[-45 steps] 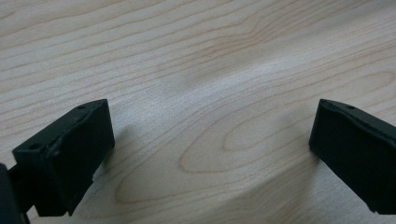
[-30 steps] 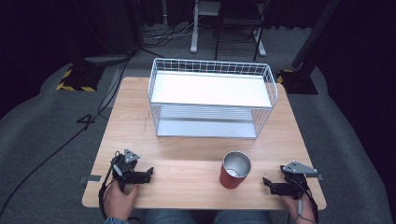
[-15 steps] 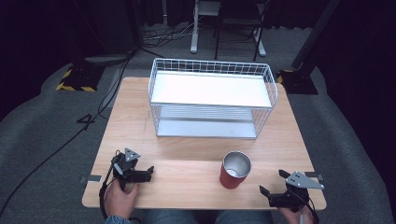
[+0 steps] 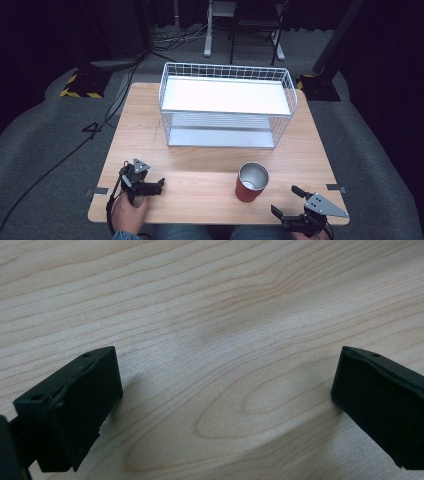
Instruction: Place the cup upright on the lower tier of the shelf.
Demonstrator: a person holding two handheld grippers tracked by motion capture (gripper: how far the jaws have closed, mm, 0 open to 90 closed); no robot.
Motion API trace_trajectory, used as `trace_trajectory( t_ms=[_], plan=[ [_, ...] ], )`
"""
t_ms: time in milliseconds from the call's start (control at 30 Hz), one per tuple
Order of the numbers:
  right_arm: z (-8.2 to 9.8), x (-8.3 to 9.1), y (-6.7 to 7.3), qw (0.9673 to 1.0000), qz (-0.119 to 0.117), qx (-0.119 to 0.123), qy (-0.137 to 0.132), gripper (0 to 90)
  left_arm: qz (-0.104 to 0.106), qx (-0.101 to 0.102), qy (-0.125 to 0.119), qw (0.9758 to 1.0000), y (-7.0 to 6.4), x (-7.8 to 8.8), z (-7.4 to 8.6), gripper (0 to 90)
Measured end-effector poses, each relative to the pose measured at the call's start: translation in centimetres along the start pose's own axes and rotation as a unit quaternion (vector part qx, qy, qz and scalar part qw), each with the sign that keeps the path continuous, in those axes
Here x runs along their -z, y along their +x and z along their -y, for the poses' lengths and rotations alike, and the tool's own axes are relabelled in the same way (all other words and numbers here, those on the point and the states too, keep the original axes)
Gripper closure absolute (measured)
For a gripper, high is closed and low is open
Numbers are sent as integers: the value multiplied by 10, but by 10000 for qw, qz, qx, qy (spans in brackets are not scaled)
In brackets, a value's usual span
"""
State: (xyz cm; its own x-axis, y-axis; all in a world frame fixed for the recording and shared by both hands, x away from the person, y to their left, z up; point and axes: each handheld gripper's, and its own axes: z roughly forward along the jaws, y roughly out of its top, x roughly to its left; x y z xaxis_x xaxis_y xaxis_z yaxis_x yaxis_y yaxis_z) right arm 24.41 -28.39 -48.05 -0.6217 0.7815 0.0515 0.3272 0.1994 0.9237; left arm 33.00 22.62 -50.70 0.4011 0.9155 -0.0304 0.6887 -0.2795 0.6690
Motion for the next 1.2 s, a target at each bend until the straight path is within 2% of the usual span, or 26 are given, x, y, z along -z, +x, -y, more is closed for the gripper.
trace_trajectory(
  t_ms=[67, 233, 467, 900, 1200],
  plan=[
    [1, -1, 4, 9999, 71, -9, -120, 0, 1, -1, 0, 10000, 0, 0, 0, 2],
    [3, -6, 12, 9997, 38, -129, -202, 0, 0, 0, -1, 10000, 0, 0, 0, 2],
    [1, -22, 24, 9993, 109, 10, -362, 0, 4, -15, 4, 10000, 0, 0, 0, 2],
    [-2, -49, 35, 9998, -30, -41, -204, 0, 4, -15, 4, 10000, 0, 0, 0, 2],
    [-4, -70, 45, 9999, -6, -120, -53, 0, 2, -4, 0, 10000, 0, 0, -1, 2]
  ],
)
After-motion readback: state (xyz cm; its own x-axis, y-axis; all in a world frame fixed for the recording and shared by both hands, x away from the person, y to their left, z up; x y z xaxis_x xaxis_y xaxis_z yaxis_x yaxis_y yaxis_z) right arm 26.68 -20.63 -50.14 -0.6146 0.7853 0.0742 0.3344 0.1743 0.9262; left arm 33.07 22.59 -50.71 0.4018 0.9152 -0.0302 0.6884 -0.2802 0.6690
